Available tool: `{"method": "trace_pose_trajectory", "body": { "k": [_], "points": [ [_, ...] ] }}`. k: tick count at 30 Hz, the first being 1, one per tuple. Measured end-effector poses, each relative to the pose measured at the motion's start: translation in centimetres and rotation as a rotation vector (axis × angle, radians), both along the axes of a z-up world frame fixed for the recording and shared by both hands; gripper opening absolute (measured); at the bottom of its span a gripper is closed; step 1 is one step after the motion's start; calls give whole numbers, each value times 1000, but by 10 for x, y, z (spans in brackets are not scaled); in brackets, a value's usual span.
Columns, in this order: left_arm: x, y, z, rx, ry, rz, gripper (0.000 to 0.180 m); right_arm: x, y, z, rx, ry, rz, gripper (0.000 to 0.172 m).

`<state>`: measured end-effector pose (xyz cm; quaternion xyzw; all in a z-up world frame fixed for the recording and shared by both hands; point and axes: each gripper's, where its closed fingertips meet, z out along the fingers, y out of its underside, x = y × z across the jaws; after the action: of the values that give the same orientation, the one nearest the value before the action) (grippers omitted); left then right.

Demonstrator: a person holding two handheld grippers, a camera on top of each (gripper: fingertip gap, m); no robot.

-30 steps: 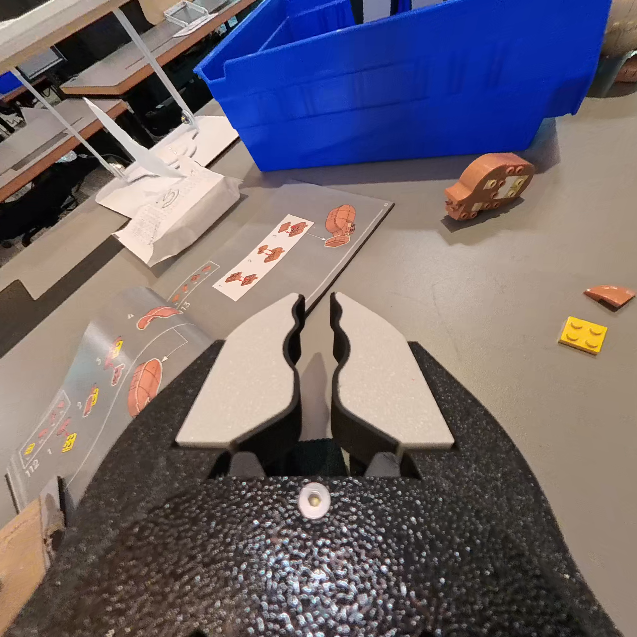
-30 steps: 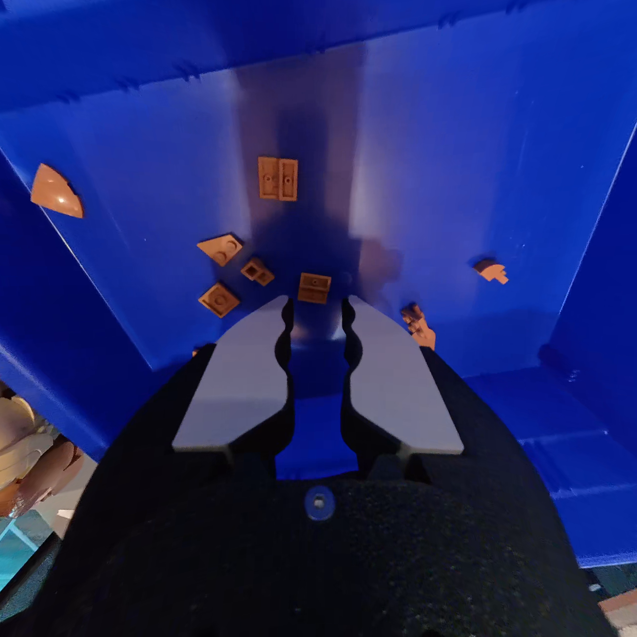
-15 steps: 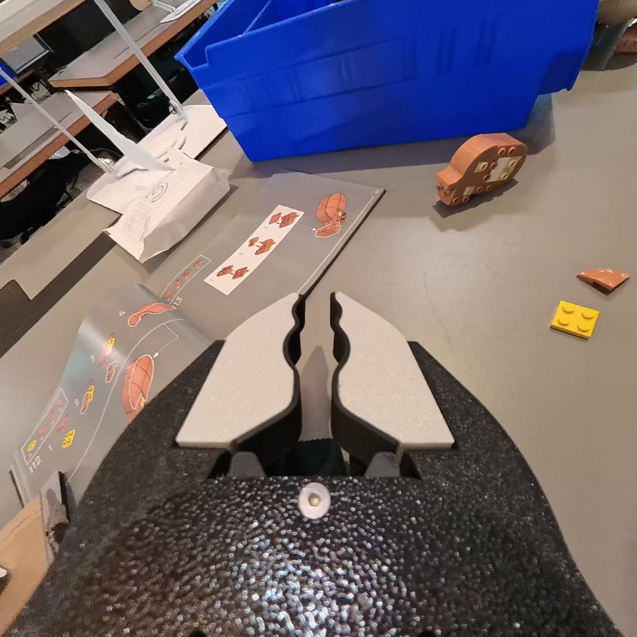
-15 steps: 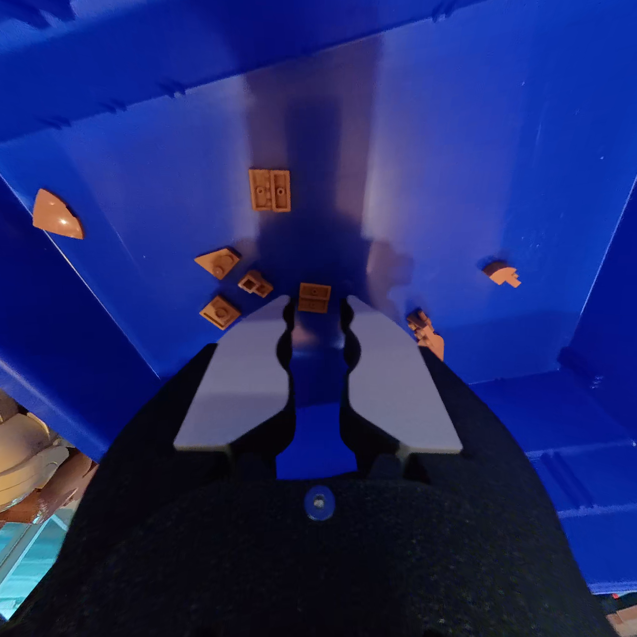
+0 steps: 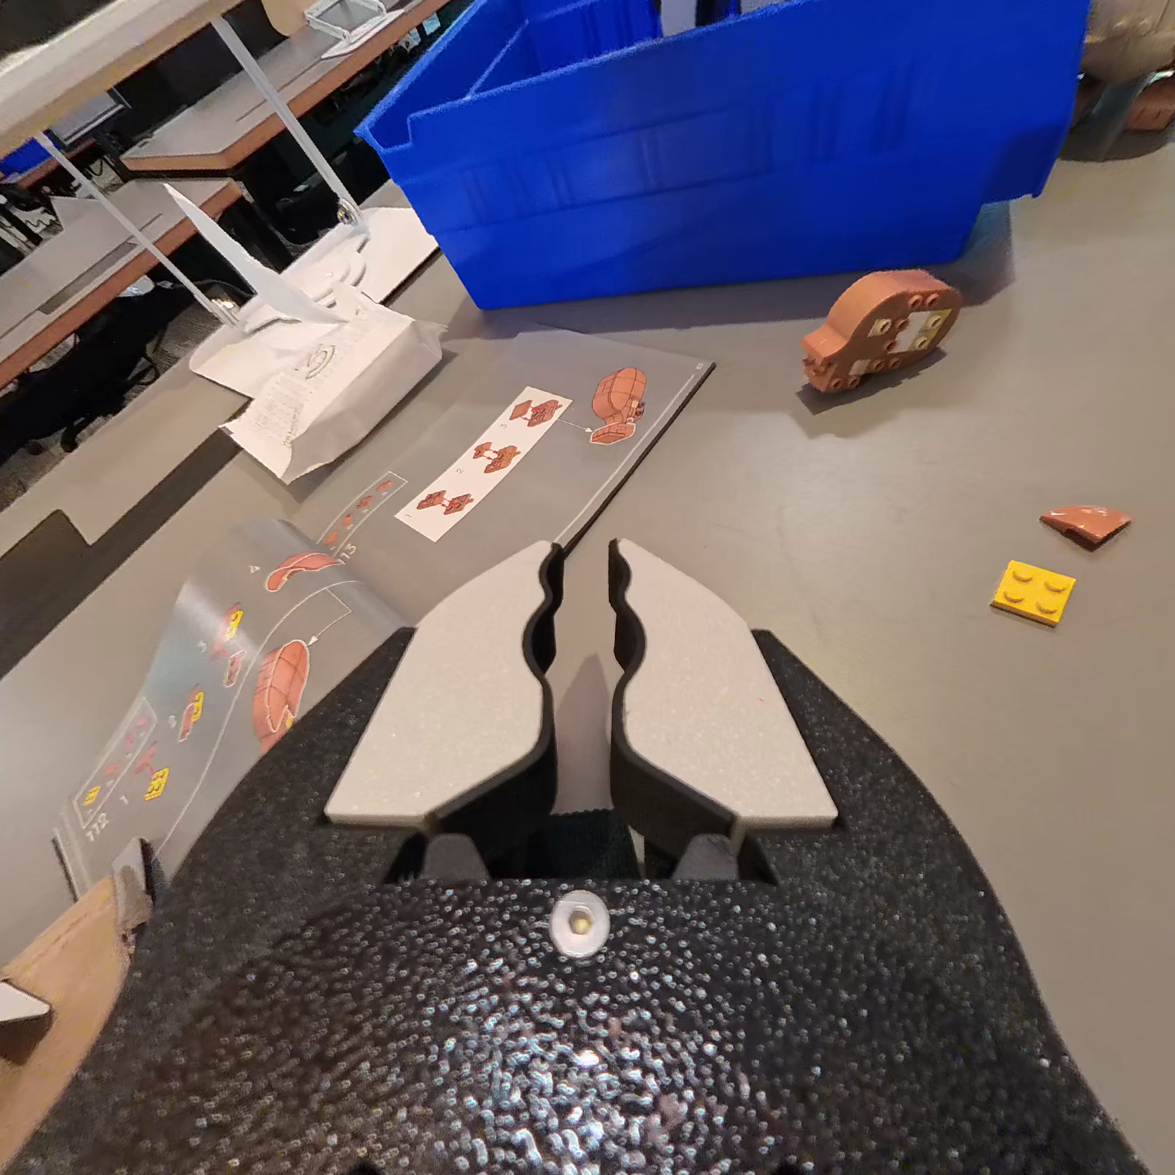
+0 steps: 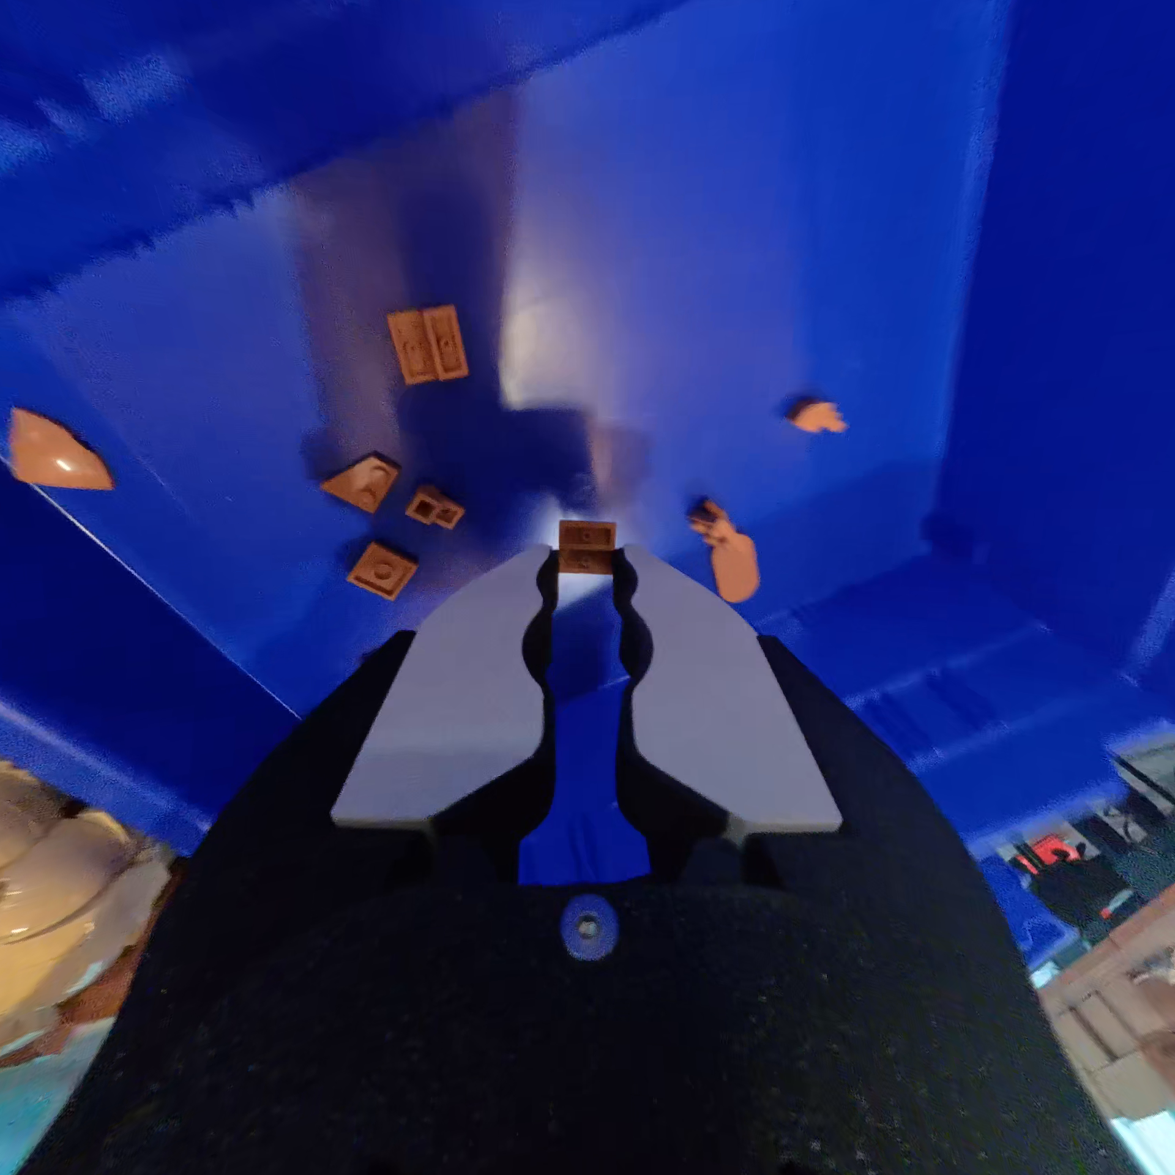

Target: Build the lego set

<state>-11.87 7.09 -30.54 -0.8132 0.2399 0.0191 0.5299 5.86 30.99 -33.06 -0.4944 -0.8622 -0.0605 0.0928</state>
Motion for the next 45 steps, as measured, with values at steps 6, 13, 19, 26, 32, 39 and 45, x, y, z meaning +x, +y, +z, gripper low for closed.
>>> {"method": "trace_pose_trajectory", "body": {
  "k": [6, 13, 19, 26, 32, 39, 45],
  "points": [
    [2, -1, 6, 10, -15, 4, 13, -40, -92, 99, -37, 364, 81, 16],
    [-7, -1, 7, 21, -11, 49, 12, -90, -232, 64, -264, 235, 166, 16],
    [-21, -1, 3, 5, -58, 114, 12, -100, -249, 2, -175, 60, 218, 16],
    [-17, -1, 2, -4, -70, 105, 12, -92, -248, -16, -124, 33, 231, 21],
    [-18, 0, -3, -18, -61, 112, 12, -99, -226, 45, -139, 242, 193, 33],
    [-18, 0, -5, -24, -64, 113, 12, -35, -74, 112, -69, 387, -96, 29],
    [-19, 5, -11, -47, -56, 124, 11, 4, -39, 27, -191, 189, -164, 29]
  ]
}}
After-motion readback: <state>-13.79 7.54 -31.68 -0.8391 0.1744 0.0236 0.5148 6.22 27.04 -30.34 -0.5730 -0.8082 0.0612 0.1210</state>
